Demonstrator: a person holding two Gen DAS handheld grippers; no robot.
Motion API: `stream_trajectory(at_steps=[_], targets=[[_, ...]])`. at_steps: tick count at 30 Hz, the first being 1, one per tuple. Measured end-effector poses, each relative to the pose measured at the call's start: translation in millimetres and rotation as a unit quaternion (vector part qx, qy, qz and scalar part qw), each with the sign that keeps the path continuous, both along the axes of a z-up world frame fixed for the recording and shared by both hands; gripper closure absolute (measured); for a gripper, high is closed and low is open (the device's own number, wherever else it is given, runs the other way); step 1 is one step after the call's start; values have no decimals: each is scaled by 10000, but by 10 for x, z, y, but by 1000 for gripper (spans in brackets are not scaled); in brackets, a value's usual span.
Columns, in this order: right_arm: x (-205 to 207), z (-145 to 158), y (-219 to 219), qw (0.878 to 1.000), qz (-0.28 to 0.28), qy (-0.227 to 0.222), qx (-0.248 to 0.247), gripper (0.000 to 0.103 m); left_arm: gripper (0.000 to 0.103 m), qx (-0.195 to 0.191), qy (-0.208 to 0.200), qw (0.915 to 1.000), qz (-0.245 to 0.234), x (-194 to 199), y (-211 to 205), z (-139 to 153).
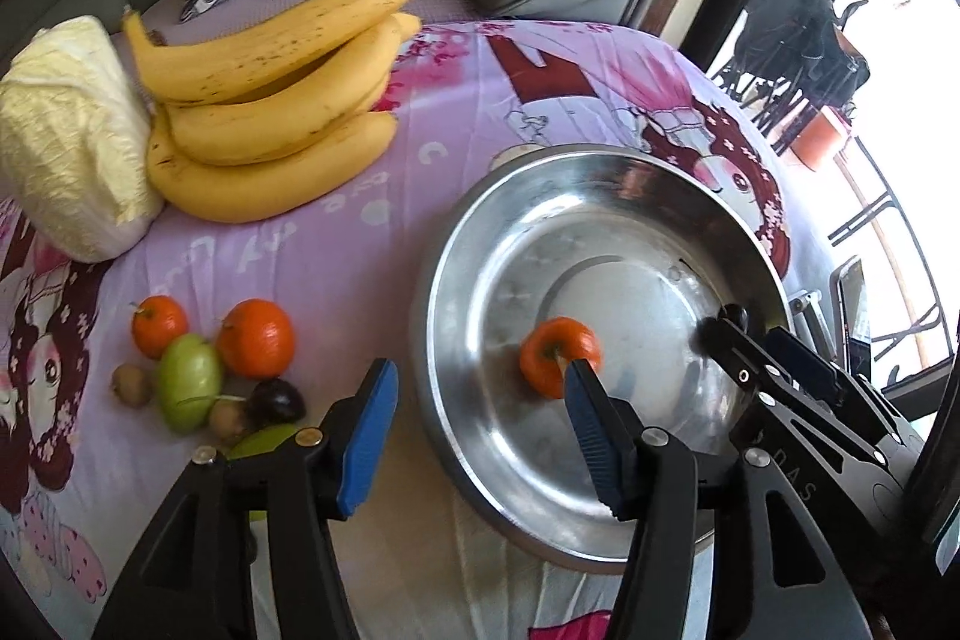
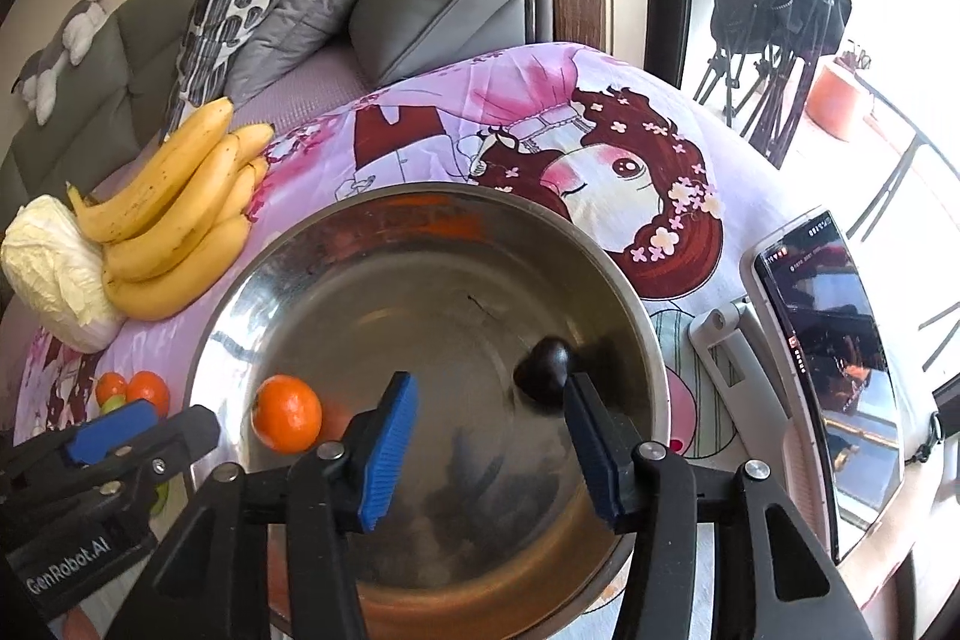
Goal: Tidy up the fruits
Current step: 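Open the right tool to drop the plum while the left tool releases the tangerine into the bowl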
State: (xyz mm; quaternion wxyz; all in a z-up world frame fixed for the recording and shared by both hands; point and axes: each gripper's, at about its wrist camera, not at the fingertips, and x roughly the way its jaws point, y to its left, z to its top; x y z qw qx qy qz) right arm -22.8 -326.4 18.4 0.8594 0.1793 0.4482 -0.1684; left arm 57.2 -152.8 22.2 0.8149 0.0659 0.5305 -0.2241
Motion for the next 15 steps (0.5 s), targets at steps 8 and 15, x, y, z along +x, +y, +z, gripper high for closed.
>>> stream_trajectory(at_steps=[8,15], targets=[[3,-2,109,9996,213,123,-127,40,22,211,-60,9990,394,14,257,-9],[-2,-2,232,9987,412,195,-236,36,17,316,-20,9969,715,1,506,-65]])
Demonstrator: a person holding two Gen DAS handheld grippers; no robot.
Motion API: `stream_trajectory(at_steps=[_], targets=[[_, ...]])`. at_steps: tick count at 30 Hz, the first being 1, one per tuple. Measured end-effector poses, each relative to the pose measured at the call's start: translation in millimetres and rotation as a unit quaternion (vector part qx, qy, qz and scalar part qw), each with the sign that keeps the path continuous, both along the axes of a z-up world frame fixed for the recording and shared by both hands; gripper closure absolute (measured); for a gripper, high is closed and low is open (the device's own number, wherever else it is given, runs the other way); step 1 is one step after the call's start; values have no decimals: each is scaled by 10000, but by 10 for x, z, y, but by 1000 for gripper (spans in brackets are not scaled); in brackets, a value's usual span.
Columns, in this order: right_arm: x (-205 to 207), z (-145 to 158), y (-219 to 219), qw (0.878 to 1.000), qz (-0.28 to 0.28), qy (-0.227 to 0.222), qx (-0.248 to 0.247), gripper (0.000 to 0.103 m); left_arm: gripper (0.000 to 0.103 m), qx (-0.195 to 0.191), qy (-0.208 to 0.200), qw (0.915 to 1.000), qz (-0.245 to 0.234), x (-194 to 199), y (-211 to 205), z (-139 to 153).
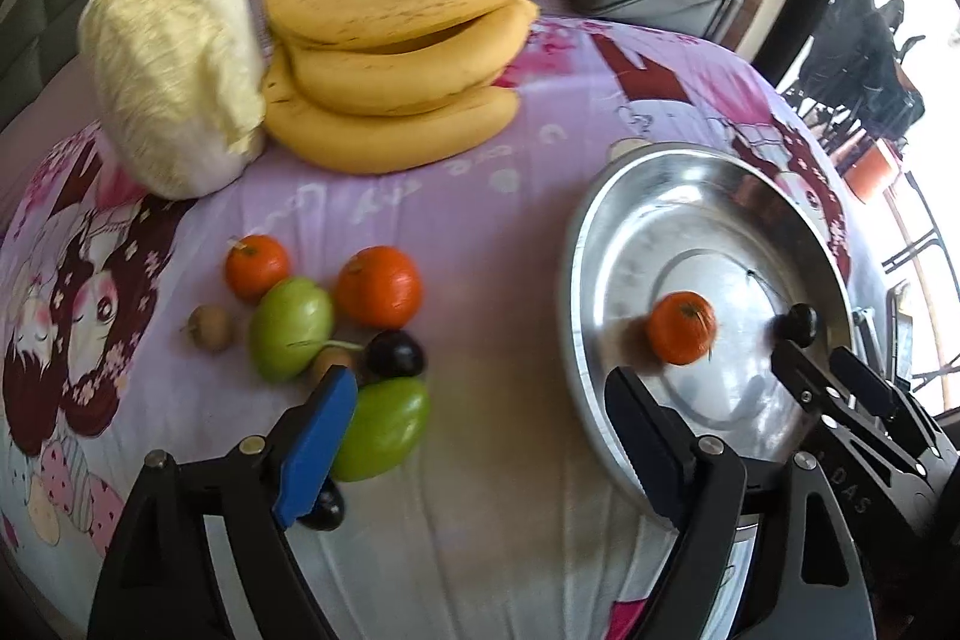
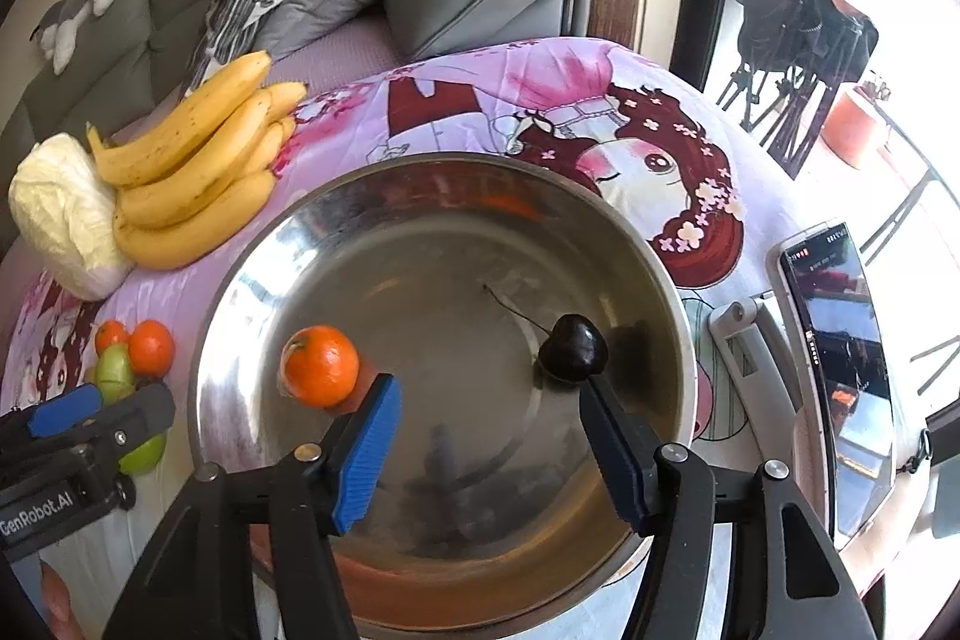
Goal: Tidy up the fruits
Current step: 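Open the right tool to drop the plum while the left tool releases the tangerine into the bowl, then lift both open tools away from the steel bowl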
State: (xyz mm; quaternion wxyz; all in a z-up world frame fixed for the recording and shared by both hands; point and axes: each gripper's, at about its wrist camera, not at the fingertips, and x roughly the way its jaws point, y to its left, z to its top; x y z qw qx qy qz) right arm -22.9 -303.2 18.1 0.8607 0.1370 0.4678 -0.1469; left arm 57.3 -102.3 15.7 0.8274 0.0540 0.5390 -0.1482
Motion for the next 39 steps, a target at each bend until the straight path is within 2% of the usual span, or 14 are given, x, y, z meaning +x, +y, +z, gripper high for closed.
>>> stream_trajectory(at_steps=[4,10,21,23,39], targets=[[11,-2,75,9999,147,-24,-50,30,8,12,-54,9998,171,-2,113,-1],[23,-47,187,9995,329,23,20,24,7,11,70,9993,354,-2,293,-68],[11,56,464,9984,514,-23,-234,9,4,11,-15,9984,573,0,611,-17],[14,69,478,9985,477,-8,-252,0,4,-12,-34,9983,580,5,632,-2],[67,31,505,9974,669,-272,-29,0,3,-153,92,9979,615,41,662,-59]])
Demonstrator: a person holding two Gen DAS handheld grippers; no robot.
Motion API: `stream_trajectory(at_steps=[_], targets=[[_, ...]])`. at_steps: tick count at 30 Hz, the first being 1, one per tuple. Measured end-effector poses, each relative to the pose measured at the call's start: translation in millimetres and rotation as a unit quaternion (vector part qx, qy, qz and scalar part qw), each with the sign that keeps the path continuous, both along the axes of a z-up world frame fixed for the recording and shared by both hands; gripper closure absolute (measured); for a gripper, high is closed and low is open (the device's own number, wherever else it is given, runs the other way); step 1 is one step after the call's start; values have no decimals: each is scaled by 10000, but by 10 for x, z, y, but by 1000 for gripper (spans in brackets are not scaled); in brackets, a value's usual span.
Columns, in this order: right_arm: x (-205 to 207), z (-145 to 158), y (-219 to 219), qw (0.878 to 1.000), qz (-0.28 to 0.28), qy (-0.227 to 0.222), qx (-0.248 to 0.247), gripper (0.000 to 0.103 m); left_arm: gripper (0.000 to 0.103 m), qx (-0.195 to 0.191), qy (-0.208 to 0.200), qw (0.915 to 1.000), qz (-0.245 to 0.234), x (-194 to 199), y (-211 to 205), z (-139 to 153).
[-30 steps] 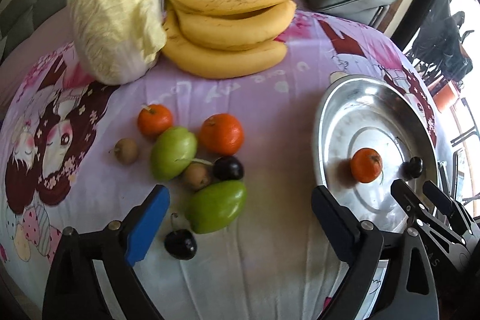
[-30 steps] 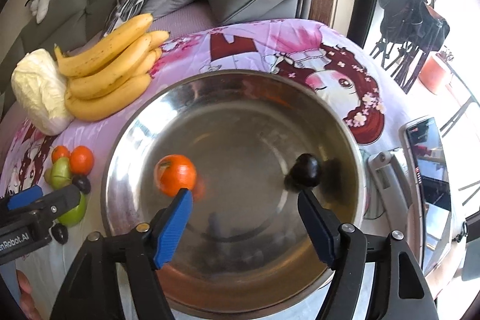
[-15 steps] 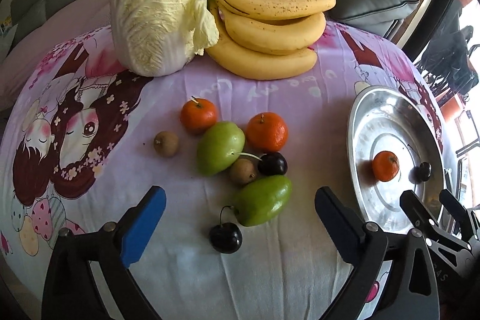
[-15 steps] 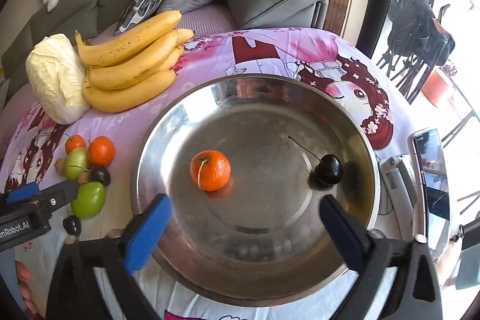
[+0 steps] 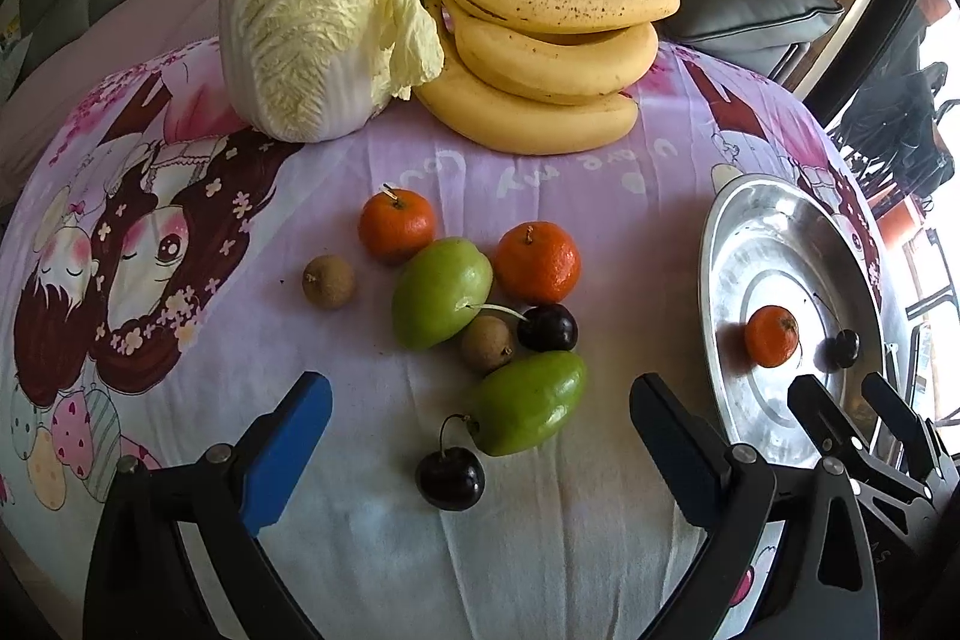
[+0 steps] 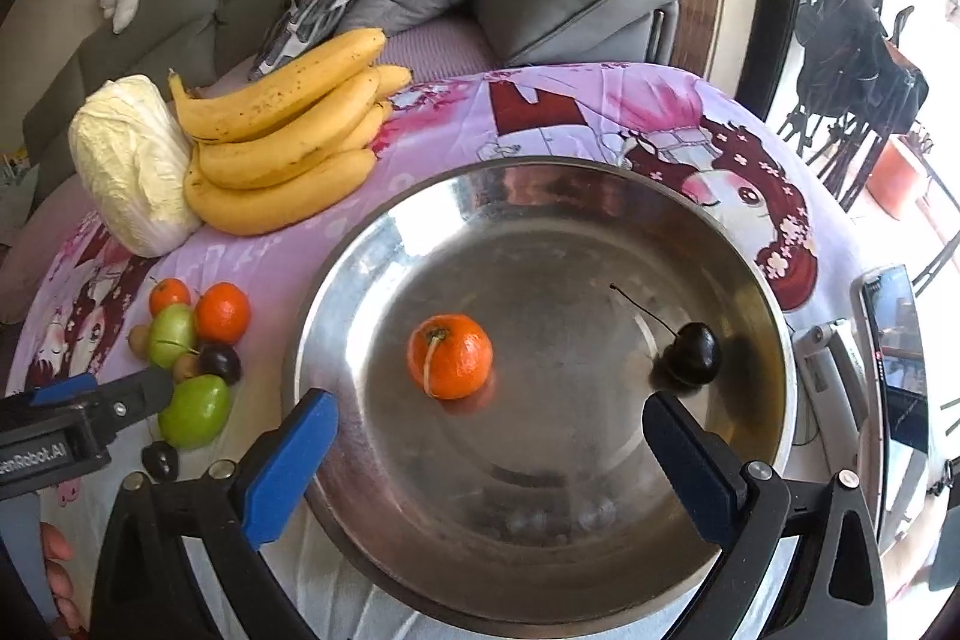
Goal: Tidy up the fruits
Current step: 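Lift both open tools away from the steel bowl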
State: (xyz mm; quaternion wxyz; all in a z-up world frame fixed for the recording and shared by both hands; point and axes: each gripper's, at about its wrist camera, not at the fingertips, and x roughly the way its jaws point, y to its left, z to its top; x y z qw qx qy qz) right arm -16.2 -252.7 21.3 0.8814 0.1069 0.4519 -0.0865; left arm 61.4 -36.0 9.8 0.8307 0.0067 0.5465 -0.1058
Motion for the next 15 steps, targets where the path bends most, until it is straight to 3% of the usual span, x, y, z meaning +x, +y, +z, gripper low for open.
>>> stream_trajectory(at_steps=[9,15], targets=[[43,93,126,9997,212,-79,49,0,3,-150,-150,9997,75,49,210,26],[132,189,370,9981,605,-97,-12,0,3,-225,106,9996,143,112,399,-38]])
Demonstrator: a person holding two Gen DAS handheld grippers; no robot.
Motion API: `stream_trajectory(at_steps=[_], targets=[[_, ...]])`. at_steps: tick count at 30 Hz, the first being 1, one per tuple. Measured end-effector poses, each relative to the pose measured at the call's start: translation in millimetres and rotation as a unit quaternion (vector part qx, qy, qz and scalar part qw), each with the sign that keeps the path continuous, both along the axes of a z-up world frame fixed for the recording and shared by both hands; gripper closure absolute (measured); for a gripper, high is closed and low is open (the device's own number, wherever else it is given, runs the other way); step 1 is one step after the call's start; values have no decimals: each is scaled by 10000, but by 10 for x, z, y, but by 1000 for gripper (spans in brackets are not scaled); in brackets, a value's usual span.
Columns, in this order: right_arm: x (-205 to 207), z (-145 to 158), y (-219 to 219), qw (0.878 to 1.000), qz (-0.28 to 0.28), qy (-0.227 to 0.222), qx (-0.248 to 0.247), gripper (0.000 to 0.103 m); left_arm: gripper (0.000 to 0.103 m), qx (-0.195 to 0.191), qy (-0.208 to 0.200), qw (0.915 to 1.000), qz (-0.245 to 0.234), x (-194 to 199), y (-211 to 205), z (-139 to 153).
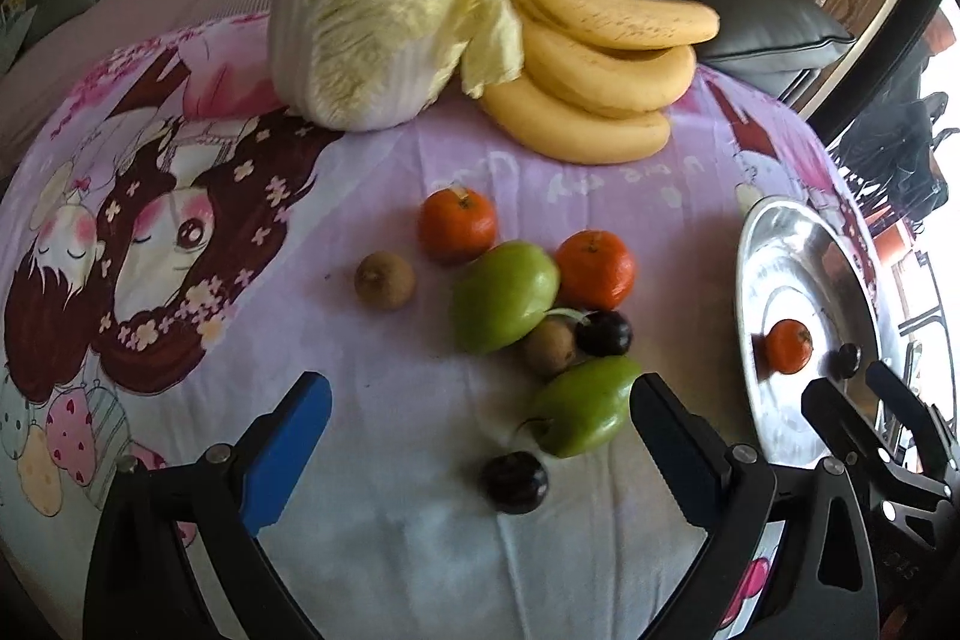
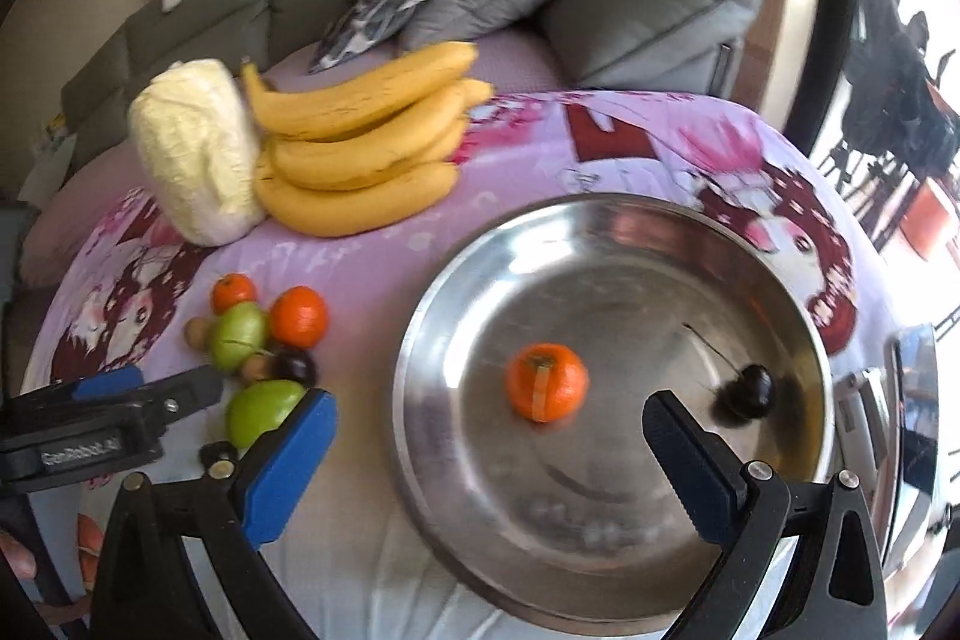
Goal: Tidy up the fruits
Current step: 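Lift both open tools away from the steel bowl, then grasp a black cherry by its body with the left tool while the right tool approaches a green mango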
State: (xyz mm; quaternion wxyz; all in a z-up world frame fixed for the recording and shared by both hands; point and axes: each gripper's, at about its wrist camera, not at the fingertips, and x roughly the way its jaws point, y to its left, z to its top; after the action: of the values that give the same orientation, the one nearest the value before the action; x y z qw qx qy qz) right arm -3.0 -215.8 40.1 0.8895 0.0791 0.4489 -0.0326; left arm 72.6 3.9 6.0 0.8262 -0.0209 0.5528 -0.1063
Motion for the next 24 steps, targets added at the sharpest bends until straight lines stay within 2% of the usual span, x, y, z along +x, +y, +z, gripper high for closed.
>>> stream_trajectory(at_steps=[6,14,24], targets=[[114,-19,278,9990,388,184,-81,0,3,65,302,9995,-44,13,139,-53],[283,13,479,9971,732,194,27,0,3,93,244,9996,75,-11,311,-29],[323,-25,565,9953,924,224,204,0,4,212,535,9983,128,-51,393,-220]])
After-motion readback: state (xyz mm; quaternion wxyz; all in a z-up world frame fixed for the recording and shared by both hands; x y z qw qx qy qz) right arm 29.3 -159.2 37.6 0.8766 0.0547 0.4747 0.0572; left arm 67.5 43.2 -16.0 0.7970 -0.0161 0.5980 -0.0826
